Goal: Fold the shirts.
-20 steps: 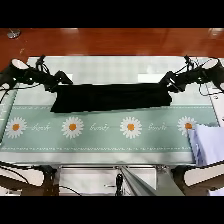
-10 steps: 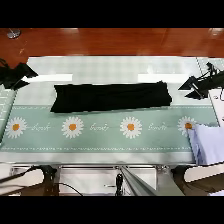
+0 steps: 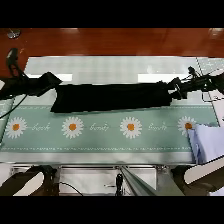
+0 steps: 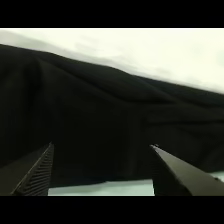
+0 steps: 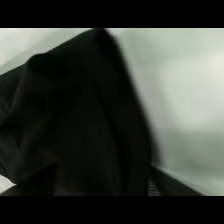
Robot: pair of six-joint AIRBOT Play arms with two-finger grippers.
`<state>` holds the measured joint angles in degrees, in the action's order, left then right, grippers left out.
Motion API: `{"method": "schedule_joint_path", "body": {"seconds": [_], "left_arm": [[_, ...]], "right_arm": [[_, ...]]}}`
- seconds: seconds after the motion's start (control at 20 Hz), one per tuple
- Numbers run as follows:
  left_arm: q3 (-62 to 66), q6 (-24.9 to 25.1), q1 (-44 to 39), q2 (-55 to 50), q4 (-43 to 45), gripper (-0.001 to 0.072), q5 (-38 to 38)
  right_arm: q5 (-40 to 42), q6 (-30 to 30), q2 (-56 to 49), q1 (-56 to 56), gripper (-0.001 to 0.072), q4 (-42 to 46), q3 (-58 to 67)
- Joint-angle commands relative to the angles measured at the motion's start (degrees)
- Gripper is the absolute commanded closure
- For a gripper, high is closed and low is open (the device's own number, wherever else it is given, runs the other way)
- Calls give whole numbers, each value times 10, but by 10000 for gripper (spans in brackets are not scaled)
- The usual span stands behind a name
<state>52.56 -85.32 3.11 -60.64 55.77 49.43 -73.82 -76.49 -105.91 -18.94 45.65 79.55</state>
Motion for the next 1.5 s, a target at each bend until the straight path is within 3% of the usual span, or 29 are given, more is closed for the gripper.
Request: {"method": "schedule_joint_path", "body": {"seconds": [0.0, 0.05, 0.1, 0.15, 0.35, 0.5, 0.6, 0.85, 1.05, 1.2, 1.45], "left_arm": [[-7, 27, -58, -26, -55, 10, -1], [-7, 35, -70, -37, -65, 145, -1], [-7, 51, -79, -44, -74, 440, -1], [-7, 72, -88, -49, -84, 678, -1], [25, 90, -137, -72, -102, 681, -2], [88, 70, -217, -136, -102, 681, -50], [158, 50, -277, -213, -101, 681, -56], [334, -16, -394, -402, -101, 681, 20], [394, -55, -475, -480, -109, 681, 32], [421, -54, -516, -507, -121, 681, 41], [463, -54, -464, -482, -121, 681, 83]], "right_arm": [[0, 9, -9, 48, 413, -6, 7], [-1, 10, -4, 52, 664, -6, 13], [-1, 14, 8, 52, 694, -5, 18], [-3, 13, 26, 49, 695, 4, 21], [-69, 16, 141, 33, 696, 99, 17], [-76, 31, 275, 38, 695, 84, -21], [-77, 9, 367, 42, 695, 87, -55], [-74, -31, 528, 52, 695, 77, -119], [-74, -39, 585, 52, 695, 55, -125], [-71, -42, 592, 53, 694, 37, -125], [-59, -43, 592, 56, 694, 42, -125]]}}
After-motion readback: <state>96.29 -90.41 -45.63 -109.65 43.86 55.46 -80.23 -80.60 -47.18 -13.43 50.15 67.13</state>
